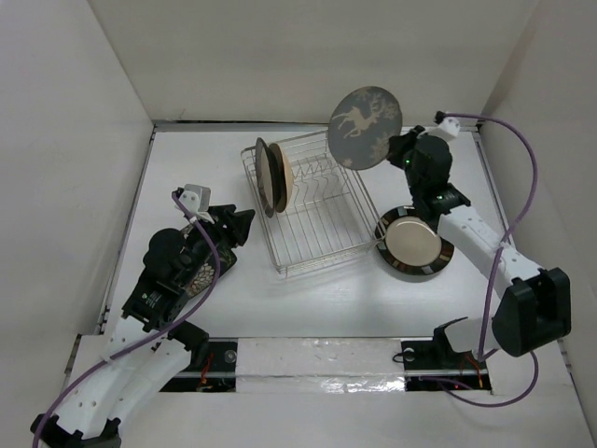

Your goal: Load the plates into the dish rack

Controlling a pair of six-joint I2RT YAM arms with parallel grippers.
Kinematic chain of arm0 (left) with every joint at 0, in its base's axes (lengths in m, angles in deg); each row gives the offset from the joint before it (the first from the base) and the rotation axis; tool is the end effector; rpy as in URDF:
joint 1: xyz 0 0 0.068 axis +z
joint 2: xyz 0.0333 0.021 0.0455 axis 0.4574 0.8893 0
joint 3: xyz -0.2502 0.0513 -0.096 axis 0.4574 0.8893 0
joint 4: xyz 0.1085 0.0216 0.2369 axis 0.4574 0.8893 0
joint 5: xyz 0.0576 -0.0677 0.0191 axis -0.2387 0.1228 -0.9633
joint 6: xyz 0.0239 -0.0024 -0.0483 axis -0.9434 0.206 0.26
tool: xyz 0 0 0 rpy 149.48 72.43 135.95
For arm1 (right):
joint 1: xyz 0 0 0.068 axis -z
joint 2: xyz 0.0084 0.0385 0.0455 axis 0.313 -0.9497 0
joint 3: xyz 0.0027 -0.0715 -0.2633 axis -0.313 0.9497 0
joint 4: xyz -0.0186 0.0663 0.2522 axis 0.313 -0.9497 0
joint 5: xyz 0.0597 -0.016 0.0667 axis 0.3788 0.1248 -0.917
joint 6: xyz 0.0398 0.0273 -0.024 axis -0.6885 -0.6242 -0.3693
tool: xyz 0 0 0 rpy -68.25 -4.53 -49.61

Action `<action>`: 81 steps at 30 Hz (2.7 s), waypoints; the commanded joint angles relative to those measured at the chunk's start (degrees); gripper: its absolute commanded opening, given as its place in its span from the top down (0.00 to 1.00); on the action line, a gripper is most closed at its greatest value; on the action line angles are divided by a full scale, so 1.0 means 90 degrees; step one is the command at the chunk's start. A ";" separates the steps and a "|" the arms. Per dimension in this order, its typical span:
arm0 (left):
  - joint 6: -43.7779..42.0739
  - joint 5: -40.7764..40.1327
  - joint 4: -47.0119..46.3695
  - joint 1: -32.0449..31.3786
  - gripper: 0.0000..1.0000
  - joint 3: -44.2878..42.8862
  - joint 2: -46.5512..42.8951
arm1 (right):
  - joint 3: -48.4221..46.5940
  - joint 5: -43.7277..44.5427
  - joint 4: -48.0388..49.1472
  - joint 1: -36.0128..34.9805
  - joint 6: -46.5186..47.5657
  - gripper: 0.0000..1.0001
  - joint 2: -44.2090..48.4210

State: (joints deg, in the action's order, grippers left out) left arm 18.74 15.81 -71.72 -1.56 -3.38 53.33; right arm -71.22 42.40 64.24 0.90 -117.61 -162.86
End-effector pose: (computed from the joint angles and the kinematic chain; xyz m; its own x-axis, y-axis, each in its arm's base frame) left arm 0.1242 -0.0692 0.3514 -0.0260 -0.2532 -0.9671 0.5113 0.8279 -0.2305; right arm 0.3096 0.0839 0.3534 -0.0286 0.5127 -0.8581 0.0767 0.8570 0.5096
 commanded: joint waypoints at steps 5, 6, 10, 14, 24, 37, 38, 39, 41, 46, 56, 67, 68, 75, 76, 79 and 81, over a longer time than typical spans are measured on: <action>-0.0013 0.0065 -0.0197 0.0014 0.52 -0.0021 -0.0100 | -0.1379 0.1433 -0.0066 -0.1586 0.0914 1.00 -0.0605; -0.0013 0.0066 -0.0197 0.0014 0.52 -0.0041 -0.0109 | -0.1583 0.1637 -0.0125 -0.1695 0.1002 1.00 -0.0712; -0.0003 0.0045 -0.0256 0.0014 0.52 -0.0002 -0.0197 | -0.2130 0.2000 -0.0496 -0.2144 0.1217 1.00 -0.1249; -0.0003 0.0017 -0.0255 0.0014 0.52 -0.0021 -0.0246 | -0.2453 0.2157 -0.0633 -0.2467 0.1344 1.00 -0.1669; 0.0007 0.0134 -0.0246 0.0014 0.52 -0.0002 -0.0266 | -0.3411 0.3113 -0.0917 -0.3004 0.2252 1.00 -0.2285; 0.0007 0.0202 -0.0246 0.0014 0.52 0.0008 -0.0266 | -0.3714 0.3270 -0.0878 -0.3141 0.2683 1.00 -0.2431; 0.0007 0.0212 -0.0226 0.0014 0.52 -0.0021 -0.0256 | -0.3743 0.3231 -0.0926 -0.3141 0.2644 1.00 -0.2461; 0.0007 0.0202 -0.0226 0.0014 0.52 -0.0021 -0.0265 | -0.3753 0.3192 -0.0946 -0.3141 0.2624 1.00 -0.2558; -0.0003 0.0134 -0.0284 0.0014 0.52 -0.0002 -0.0295 | -0.3792 0.3182 -0.1072 -0.3210 0.2566 1.00 -0.2666; -0.0003 0.0154 -0.0235 0.0014 0.52 -0.0012 -0.0275 | -0.3802 0.3055 -0.1063 -0.3278 0.2429 1.00 -0.2851; -0.0003 0.0212 -0.0246 0.0014 0.52 -0.0002 -0.0256 | -0.3948 0.3650 -0.0664 -0.3405 0.3121 1.00 -0.2676; -0.0003 0.0183 -0.0284 0.0014 0.52 -0.0002 -0.0275 | -0.3987 0.3797 -0.0585 -0.3591 0.3405 1.00 -0.2558; -0.0003 0.0202 -0.0265 0.0014 0.52 0.0008 -0.0246 | -0.3997 0.3826 -0.0566 -0.3591 0.3405 1.00 -0.2568; 0.0007 0.0241 -0.0255 0.0014 0.52 -0.0011 -0.0236 | -0.4017 0.3778 -0.0575 -0.3649 0.3425 1.00 -0.2530; 0.0007 0.0280 -0.0245 0.0014 0.52 -0.0011 -0.0217 | -0.4007 0.3797 -0.0565 -0.3649 0.3434 1.00 -0.2530; 0.0007 0.0212 -0.0284 0.0014 0.52 -0.0002 -0.0285 | -0.3987 0.3826 -0.0526 -0.3708 0.3464 1.00 -0.2510; 0.0007 0.0241 -0.0265 0.0014 0.52 0.0008 -0.0256 | -0.4036 0.3846 -0.0497 -0.3708 0.3483 1.00 -0.2481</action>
State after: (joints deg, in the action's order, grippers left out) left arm 18.76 17.34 -71.87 -1.56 -3.38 51.15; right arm -102.34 74.46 49.49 -31.36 -85.96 -190.23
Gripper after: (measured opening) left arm 0.480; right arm 0.042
